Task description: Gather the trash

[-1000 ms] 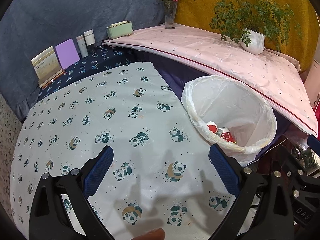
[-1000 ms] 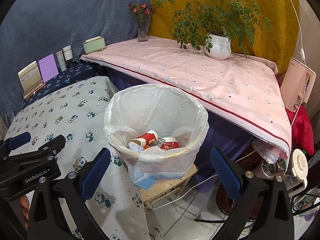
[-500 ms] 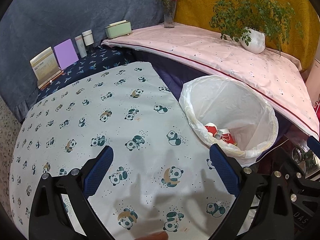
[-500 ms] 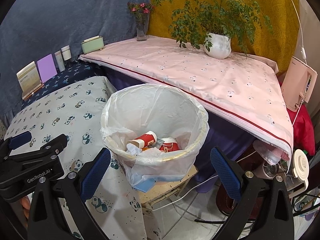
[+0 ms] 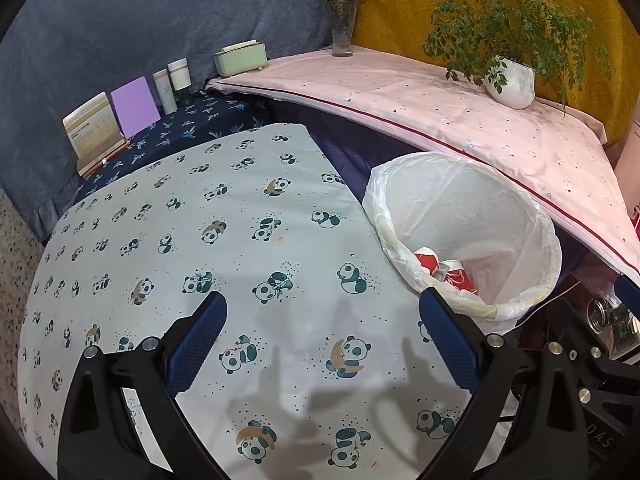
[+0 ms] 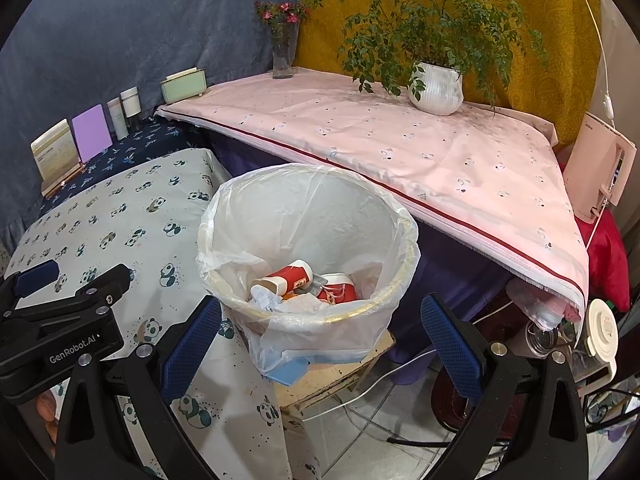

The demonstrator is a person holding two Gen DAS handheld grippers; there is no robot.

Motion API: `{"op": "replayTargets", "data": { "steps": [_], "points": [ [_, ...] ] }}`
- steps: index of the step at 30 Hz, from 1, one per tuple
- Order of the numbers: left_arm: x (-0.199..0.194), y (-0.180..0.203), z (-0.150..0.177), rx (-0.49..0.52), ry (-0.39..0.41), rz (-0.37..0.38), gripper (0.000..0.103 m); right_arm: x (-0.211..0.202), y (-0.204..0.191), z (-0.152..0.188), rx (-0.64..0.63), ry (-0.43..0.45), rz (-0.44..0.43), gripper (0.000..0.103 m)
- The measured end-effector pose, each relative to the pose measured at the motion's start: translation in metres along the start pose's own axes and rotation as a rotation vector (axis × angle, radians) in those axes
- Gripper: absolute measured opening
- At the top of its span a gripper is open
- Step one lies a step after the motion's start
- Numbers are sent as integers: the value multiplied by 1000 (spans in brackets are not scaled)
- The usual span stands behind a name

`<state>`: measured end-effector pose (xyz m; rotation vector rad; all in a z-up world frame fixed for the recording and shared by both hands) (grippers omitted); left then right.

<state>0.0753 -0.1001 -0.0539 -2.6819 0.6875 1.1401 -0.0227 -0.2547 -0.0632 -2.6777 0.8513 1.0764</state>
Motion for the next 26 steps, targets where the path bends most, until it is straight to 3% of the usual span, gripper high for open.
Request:
{"op": "replayTargets", "data": {
  "steps": [26],
  "points": [
    [4,1,3,21,-11,21,92,2,-1,-1,1,-1,3,97]
  ]
}}
Point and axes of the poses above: each gripper's, at about its wrist camera, not at the fingertips, and x roughly the way its jaws point, y to its right, z to its underside, the point moved 1 cm from there along x, roughly the way its jaws point, and after that the axes turned 7 degrees about z, right-handed, at the moved point
